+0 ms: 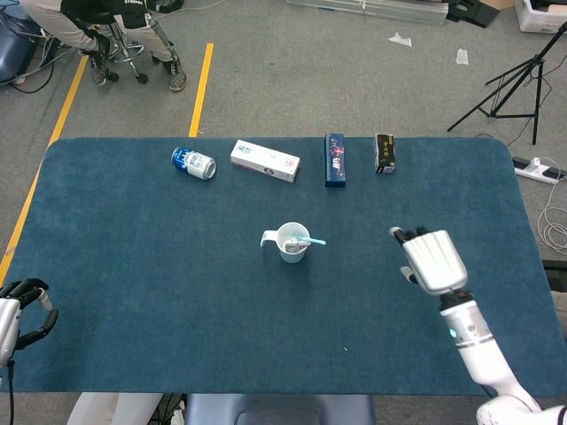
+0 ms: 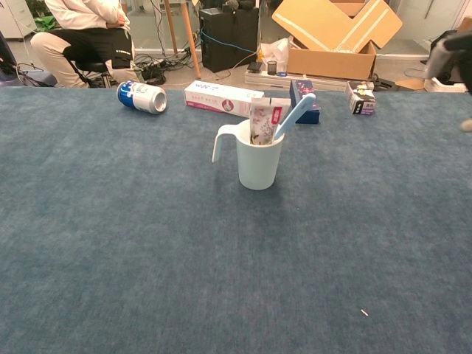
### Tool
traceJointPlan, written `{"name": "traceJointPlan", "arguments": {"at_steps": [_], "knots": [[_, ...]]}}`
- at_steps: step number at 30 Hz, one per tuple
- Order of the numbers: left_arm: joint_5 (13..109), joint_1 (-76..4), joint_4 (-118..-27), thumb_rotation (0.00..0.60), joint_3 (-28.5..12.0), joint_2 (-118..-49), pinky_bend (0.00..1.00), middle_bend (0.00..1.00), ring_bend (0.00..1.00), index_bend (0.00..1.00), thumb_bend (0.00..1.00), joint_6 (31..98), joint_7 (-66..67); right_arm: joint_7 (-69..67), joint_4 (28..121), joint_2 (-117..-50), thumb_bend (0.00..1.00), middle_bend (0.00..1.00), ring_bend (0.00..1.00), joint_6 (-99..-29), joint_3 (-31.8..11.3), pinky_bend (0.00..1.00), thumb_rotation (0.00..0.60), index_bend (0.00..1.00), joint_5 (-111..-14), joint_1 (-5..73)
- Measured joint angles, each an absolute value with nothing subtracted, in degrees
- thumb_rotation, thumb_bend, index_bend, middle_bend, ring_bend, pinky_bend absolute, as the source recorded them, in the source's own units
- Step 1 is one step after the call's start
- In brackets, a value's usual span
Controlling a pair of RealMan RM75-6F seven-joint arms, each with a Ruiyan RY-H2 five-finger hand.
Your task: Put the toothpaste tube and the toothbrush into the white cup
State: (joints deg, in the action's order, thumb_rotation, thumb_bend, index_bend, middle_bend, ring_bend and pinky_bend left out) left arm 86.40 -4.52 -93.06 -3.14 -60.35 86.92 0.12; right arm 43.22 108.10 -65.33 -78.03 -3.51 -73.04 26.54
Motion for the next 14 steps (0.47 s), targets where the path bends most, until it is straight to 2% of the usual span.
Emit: {"name": "traceJointPlan", "arguments": {"at_steps": [7, 14], "knots": [[86.7, -4.7, -92.8, 0.600, -3.1, -60.9, 0.44, 0.39, 0.37, 0.58, 0.32, 86.8, 1.0, 44.6, 108.6, -65.1, 0.05, 0.33, 0.24, -89.0, 0.3, 0.59, 0.600, 0.29, -75.8, 18.0], [87.4, -5.0, -92.9, 0.600, -3.0, -61.5, 0.44, 0.39, 0.36, 0.56, 0.32, 87.0, 1.8, 37.4, 104.5, -66.6, 0.06, 0.30, 0.22, -96.0, 2.5, 0.55, 0.600, 0.29, -82.6, 11.7]]}}
